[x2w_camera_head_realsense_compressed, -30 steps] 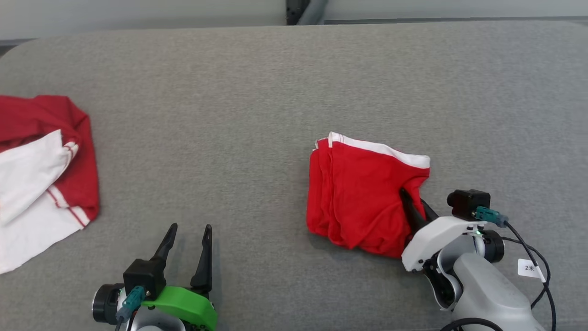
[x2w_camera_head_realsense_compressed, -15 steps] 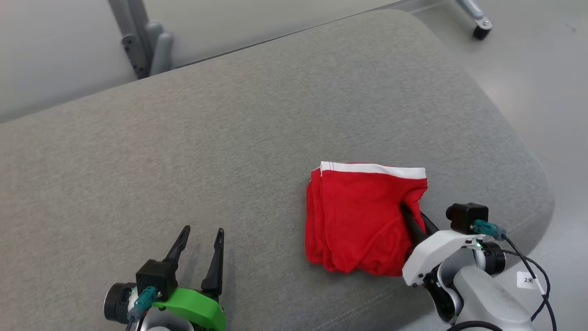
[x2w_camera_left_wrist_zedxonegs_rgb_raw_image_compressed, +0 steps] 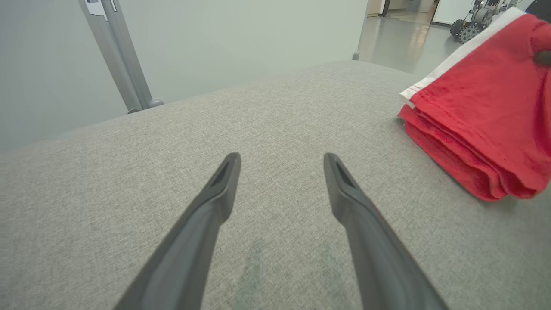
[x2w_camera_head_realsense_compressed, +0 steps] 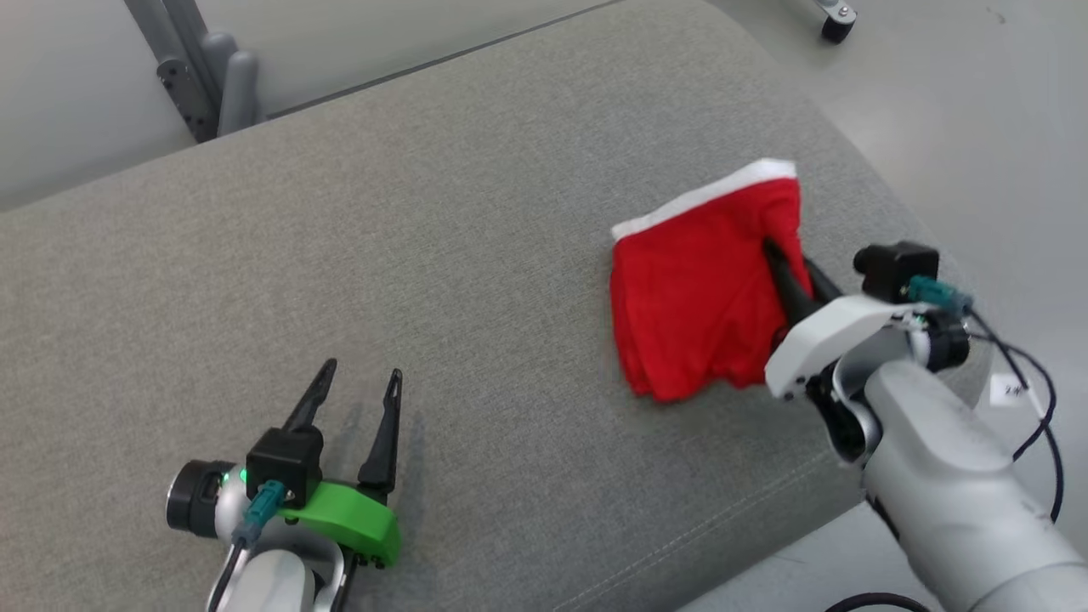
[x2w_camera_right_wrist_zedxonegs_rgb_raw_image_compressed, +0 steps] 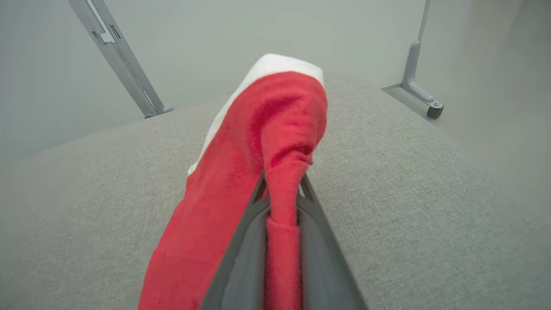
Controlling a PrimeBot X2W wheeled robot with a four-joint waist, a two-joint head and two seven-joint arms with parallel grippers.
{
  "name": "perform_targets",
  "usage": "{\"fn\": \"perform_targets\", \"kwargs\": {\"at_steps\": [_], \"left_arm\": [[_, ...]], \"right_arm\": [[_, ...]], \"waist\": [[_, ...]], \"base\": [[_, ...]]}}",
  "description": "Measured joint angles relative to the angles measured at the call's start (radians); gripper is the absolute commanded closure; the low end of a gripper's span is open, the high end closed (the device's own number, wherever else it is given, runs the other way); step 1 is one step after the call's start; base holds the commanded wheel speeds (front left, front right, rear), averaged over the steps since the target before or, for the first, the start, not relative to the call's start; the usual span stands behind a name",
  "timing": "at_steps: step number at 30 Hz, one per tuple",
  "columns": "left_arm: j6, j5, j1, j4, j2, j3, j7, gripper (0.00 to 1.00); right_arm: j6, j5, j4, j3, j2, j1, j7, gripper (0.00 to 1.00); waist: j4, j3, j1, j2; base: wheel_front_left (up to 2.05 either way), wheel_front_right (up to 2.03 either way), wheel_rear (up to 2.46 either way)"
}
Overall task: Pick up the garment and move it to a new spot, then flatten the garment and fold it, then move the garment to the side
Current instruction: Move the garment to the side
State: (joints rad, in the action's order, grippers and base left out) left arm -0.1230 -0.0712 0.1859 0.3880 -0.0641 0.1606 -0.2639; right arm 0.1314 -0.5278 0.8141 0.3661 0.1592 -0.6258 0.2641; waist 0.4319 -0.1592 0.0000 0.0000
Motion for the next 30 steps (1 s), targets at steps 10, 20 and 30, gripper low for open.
{"fn": "perform_targets", "kwargs": {"at_steps": [10,20,30], "left_arm": [[0.0,0.04,0.088,-0.061,-0.039,-0.007,0.0,0.0],[0.009,0.037,0.09,-0.102,-0.04,-0.031,0.0,0.0],[0.008,0.038,0.092,-0.116,-0.029,-0.03,-0.001,0.0]], "right_arm": [[0.0,0.041,0.172,-0.135,0.138,-0.255,0.0,1.0],[-0.001,0.065,0.033,-0.184,0.153,-0.367,0.0,1.0],[0.0,0.018,-0.02,-0.133,0.178,-0.381,0.0,1.0]], "waist": [[-0.094,-0.142,0.0,0.0],[-0.236,-0.269,0.0002,0.0],[-0.308,-0.327,0.0001,0.0]], "base": [[0.0,0.0,0.0],[0.0,0.0,0.0],[0.0,0.0,0.0]]}}
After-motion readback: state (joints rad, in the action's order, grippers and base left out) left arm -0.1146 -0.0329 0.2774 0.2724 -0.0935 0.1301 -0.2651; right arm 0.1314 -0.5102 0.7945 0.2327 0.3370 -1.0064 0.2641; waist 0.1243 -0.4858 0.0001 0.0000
